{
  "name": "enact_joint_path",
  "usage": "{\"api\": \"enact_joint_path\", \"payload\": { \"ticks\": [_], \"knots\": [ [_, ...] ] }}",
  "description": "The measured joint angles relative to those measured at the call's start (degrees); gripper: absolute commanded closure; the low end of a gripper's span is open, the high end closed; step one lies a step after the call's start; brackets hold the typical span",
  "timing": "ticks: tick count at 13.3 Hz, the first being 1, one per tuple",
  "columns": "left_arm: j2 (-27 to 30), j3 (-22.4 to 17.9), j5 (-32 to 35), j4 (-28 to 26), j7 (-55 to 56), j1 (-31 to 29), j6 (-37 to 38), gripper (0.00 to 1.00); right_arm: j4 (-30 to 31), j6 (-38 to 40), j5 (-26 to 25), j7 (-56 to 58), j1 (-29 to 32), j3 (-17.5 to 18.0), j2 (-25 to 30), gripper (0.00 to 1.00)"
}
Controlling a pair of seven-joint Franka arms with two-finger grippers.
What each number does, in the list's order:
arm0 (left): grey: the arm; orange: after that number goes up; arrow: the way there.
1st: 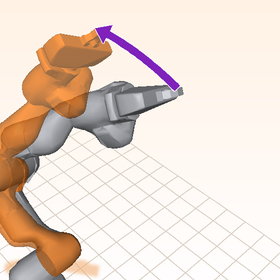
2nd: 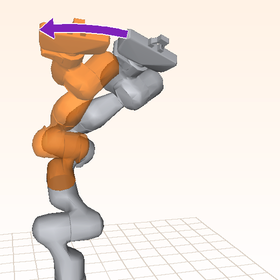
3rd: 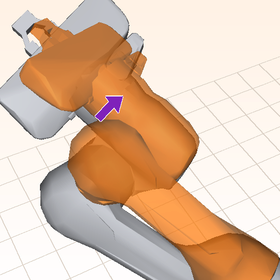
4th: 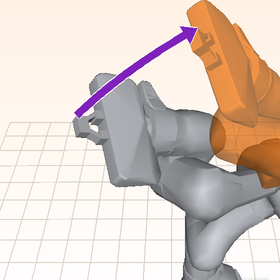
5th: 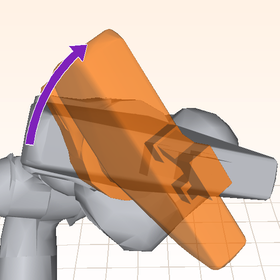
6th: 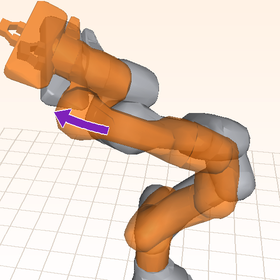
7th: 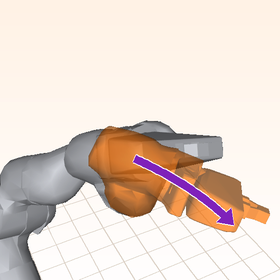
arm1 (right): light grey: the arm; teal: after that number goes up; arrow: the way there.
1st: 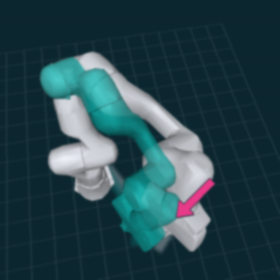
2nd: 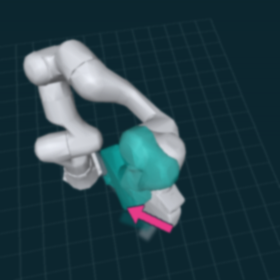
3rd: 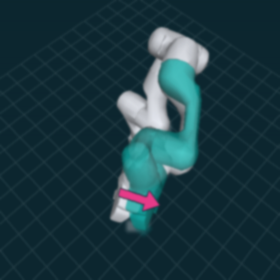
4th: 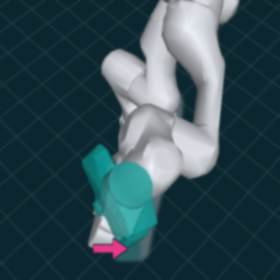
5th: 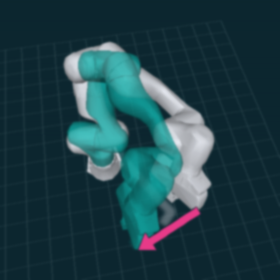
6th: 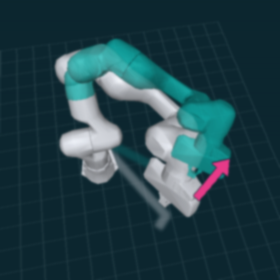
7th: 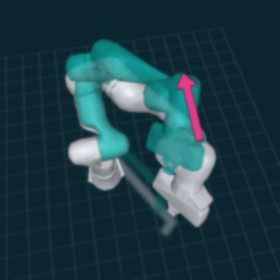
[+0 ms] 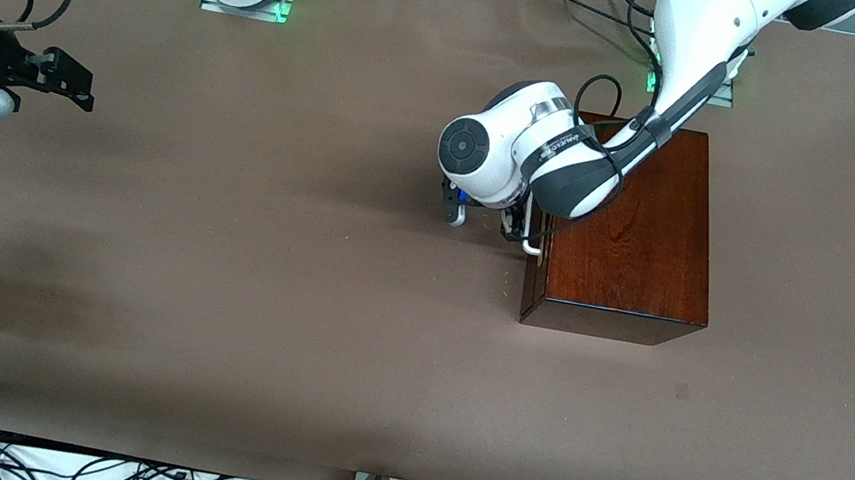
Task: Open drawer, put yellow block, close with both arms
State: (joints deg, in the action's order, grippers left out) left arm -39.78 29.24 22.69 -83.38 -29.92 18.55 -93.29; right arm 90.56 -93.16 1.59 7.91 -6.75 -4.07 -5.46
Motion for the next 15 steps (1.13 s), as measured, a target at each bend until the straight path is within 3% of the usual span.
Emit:
{"api": "enact_joint_path", "payload": {
  "ticks": [5, 9, 12, 13, 15],
  "knots": [
    [9.3, 0.0, -4.9, 2.7, 13.9, -2.6, 5.0, 0.0, -0.2, -0.2, 0.0, 0.0, -0.1, 0.1, -0.6, 0.0],
    [17.1, -0.2, -6.1, 7.2, 16.9, -10.2, 15.2, 0.0, -1.9, -0.3, 0.0, 0.0, -0.3, 0.4, -0.6, 0.0],
    [20.7, -1.1, -9.7, 9.2, 17.1, -19.1, 16.6, 0.0, -2.3, -0.3, 0.0, -2.1, -0.3, 0.5, -0.6, 0.0],
    [22.0, -3.1, -11.5, 9.6, 17.2, -21.2, 16.5, 0.0, -2.4, -0.3, 0.0, -4.0, -0.4, 0.6, -0.6, 0.0],
    [24.8, -11.3, -14.7, 9.5, 17.1, -20.9, 15.1, 0.0, -2.4, -0.4, 0.0, -5.8, -0.6, 0.8, -0.6, 0.0]
  ]
}}
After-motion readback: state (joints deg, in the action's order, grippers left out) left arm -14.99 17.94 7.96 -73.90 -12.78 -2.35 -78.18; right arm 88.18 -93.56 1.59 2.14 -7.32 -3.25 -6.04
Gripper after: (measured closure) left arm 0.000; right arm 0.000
